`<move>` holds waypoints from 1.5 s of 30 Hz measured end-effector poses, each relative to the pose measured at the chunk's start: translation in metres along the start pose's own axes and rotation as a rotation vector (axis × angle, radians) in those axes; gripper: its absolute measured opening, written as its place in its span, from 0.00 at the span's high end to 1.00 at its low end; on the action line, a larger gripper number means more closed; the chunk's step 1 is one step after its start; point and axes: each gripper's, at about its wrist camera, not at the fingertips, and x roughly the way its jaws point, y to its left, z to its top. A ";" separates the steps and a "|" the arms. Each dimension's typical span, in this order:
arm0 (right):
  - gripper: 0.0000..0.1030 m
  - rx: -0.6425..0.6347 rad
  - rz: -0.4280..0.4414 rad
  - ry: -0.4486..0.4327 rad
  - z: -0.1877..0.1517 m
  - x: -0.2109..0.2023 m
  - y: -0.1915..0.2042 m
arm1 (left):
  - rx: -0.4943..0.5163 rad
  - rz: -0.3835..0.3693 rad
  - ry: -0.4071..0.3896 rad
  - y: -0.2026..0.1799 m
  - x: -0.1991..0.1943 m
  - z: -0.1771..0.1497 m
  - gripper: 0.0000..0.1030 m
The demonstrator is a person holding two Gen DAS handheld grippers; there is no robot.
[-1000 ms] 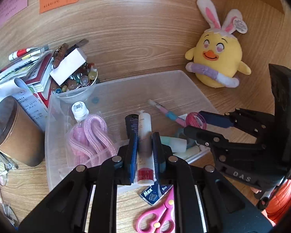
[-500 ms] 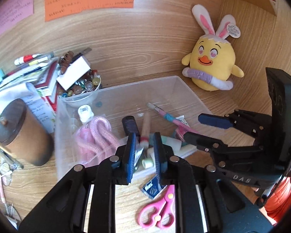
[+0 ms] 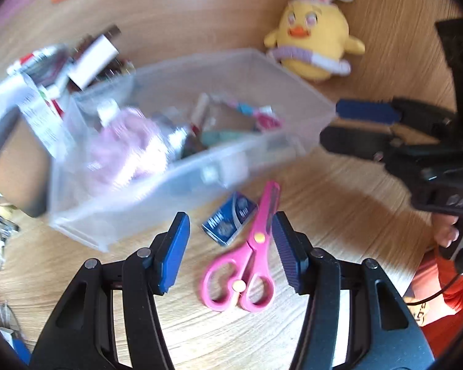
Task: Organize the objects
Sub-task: 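Grasp the pink scissors with the left tool while the right tool grasps the blue Max blade box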
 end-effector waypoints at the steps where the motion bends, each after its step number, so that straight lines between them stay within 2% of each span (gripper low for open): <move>1: 0.50 0.004 0.002 0.007 -0.003 0.000 0.000 | 0.012 -0.007 0.023 -0.003 0.007 -0.002 0.47; 5: 0.46 0.016 0.013 0.039 -0.014 0.003 0.002 | 0.043 -0.004 0.068 -0.010 0.026 -0.008 0.47; 7: 0.46 0.015 0.010 0.050 -0.018 0.005 0.004 | 0.058 0.001 0.056 -0.014 0.026 -0.010 0.47; 9: 0.45 0.013 0.010 0.058 -0.020 0.007 0.006 | 0.081 -0.006 0.047 -0.019 0.022 -0.015 0.65; 12: 0.45 0.008 0.017 0.065 -0.020 0.013 0.010 | 0.103 -0.024 0.033 -0.024 0.013 -0.026 0.76; 16: 0.43 -0.006 0.032 0.087 -0.019 0.026 0.020 | 0.106 -0.003 0.021 -0.022 -0.001 -0.044 0.77; 27: 0.43 -0.108 0.061 0.181 -0.019 0.085 0.069 | -0.002 0.072 0.036 0.015 -0.037 -0.097 0.77; 31: 0.43 -0.132 0.029 0.197 -0.023 0.098 0.074 | -0.039 0.059 0.025 0.023 -0.039 -0.098 0.77; 34: 0.43 -0.141 0.023 0.191 -0.024 0.098 0.074 | -0.023 0.062 0.014 0.021 -0.038 -0.097 0.77; 36: 0.46 -0.149 0.016 0.187 -0.024 0.098 0.074 | -0.004 0.072 0.002 0.019 -0.037 -0.097 0.76; 37: 0.52 -0.158 0.007 0.184 -0.024 0.097 0.074 | 0.000 0.077 -0.002 0.019 -0.037 -0.097 0.76; 38: 0.57 -0.160 0.013 0.185 -0.024 0.096 0.075 | 0.003 0.077 -0.005 0.017 -0.036 -0.095 0.76; 40: 0.57 -0.146 0.036 0.187 -0.025 0.093 0.073 | -0.003 0.092 -0.004 0.016 -0.035 -0.092 0.77; 41: 0.57 -0.140 0.041 0.188 -0.025 0.092 0.072 | -0.010 0.100 0.000 0.016 -0.036 -0.093 0.83; 45: 0.57 -0.116 0.056 0.177 -0.031 0.079 0.067 | -0.044 0.118 -0.006 0.015 -0.036 -0.093 0.83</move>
